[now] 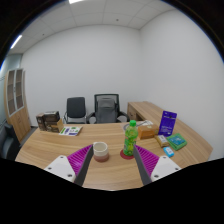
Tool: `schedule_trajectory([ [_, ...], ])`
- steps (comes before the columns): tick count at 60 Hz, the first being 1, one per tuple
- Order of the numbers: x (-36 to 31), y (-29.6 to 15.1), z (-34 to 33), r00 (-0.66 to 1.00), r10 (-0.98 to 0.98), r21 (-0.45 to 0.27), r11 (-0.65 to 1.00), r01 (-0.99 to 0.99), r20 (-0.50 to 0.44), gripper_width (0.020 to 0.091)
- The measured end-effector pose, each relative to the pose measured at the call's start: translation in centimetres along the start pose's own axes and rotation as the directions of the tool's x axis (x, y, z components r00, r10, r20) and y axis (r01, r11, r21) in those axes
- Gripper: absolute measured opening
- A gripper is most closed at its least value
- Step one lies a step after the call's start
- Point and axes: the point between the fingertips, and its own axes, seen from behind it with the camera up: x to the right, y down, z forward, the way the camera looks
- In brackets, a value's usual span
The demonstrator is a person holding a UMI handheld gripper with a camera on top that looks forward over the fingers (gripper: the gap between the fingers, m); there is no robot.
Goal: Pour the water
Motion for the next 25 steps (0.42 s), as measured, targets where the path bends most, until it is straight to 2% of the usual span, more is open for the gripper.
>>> schedule_trajectory([
  [13,-2.0,-3.0,-2.7,1.000,-0.004,0.036,0.999,0.003,0.013,0.0815],
  [25,-2.2,-3.6,-3.1,1.000,-0.004,0.030,1.000,0.005,-0.008,0.0812],
])
